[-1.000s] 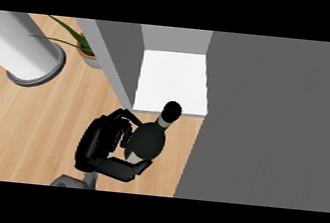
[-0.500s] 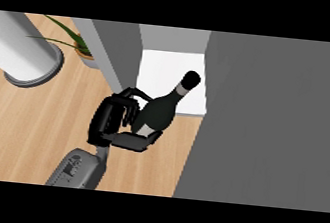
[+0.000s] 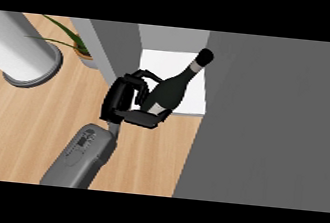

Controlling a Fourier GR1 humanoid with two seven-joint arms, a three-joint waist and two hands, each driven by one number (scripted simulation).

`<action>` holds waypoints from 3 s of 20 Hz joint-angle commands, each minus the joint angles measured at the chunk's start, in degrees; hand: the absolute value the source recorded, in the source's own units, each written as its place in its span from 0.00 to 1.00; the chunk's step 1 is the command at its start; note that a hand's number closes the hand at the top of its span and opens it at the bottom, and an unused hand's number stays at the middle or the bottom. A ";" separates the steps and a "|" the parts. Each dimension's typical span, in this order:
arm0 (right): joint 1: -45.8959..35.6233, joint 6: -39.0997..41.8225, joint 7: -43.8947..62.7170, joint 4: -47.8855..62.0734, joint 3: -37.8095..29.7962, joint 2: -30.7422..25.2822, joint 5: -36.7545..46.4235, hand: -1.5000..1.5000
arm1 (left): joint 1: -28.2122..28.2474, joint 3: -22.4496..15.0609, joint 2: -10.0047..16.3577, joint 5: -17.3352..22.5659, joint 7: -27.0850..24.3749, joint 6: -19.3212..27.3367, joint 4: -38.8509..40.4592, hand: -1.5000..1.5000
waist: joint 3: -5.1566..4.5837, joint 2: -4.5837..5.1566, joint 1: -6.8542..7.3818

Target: Pick up the wine, place it into the cabinet and close the cabinet

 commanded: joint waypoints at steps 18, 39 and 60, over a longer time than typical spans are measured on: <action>6.97 4.02 -4.26 -9.43 -1.16 -0.15 -5.79 0.00 | -22.66 -6.16 -0.20 15.48 -6.83 8.74 29.25 1.00 | 0.03 0.56 -2.83; 11.61 7.63 -10.57 -6.81 0.28 -0.01 -6.83 0.00 | -34.82 1.26 -0.19 18.38 -10.93 10.71 51.00 1.00 | -0.02 1.70 -4.50; 11.75 10.10 -14.59 -5.71 1.50 0.93 -6.86 0.00 | -40.88 1.64 3.95 15.41 -14.82 17.39 58.08 0.00 | -0.14 2.63 -6.19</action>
